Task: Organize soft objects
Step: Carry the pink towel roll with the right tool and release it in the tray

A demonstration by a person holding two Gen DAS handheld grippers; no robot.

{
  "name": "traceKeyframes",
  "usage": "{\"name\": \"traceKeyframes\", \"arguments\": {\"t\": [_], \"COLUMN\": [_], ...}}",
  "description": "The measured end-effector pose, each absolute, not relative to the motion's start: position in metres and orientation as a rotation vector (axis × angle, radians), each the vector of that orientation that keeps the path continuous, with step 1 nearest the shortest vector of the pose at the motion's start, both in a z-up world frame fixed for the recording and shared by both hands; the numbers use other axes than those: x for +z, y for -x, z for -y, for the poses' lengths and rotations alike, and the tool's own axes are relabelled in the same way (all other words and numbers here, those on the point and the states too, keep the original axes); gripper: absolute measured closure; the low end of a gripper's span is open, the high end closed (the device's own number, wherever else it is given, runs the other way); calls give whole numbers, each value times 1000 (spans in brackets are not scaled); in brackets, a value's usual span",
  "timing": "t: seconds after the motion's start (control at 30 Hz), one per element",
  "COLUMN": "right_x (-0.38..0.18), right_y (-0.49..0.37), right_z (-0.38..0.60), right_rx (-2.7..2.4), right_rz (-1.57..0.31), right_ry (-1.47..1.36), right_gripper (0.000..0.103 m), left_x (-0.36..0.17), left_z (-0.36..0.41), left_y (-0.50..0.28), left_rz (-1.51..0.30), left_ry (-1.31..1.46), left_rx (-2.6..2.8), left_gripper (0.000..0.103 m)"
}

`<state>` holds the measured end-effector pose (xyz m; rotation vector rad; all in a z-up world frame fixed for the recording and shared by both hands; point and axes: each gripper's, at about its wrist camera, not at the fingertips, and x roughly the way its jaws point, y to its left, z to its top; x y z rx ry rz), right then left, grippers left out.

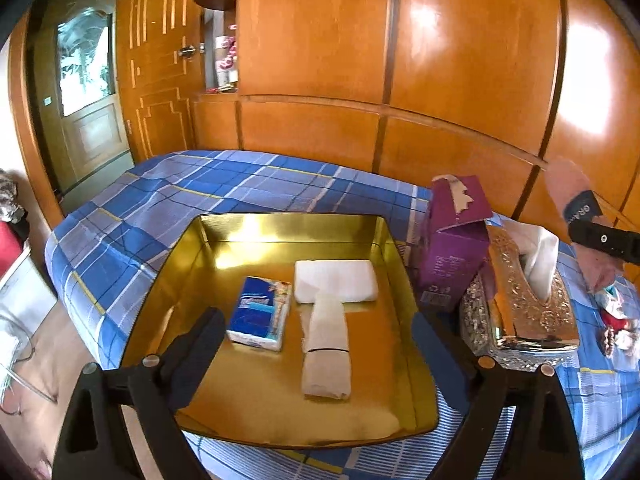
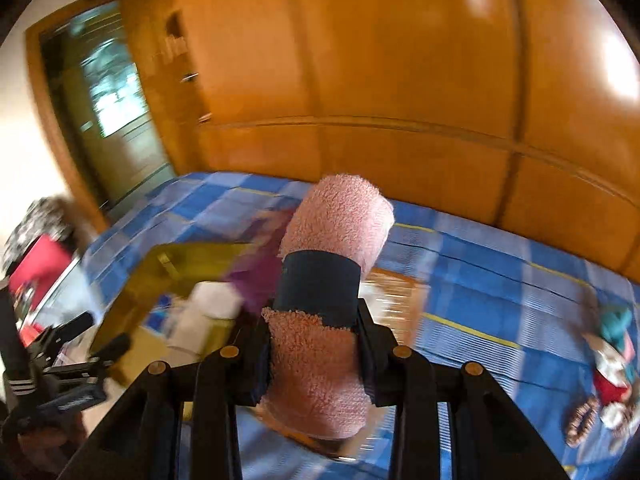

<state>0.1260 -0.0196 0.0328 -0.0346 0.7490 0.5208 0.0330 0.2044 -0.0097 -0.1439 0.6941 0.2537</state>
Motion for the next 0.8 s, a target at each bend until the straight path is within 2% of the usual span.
{"name": "traceKeyframes", "arguments": {"t": [0.4, 0.67, 0.8], "right_x": [-6, -57, -64], "right_y": [-103, -111, -107], "right_z": [-101, -132, -134], "right_rx": [732, 762, 757], "right_rz": [-844, -997, -1001], "right_ry": [198, 160, 165], "right_gripper": [67, 61, 58], "left_x": [-15, -16, -17], "left_z": [-253, -277, -283], "left_y": [-15, -9, -9], "left_rz": [-680, -669, -668], "left_ry": [214, 261, 275], "left_rx": [382, 433, 445], "left_gripper": [7, 8, 8]}}
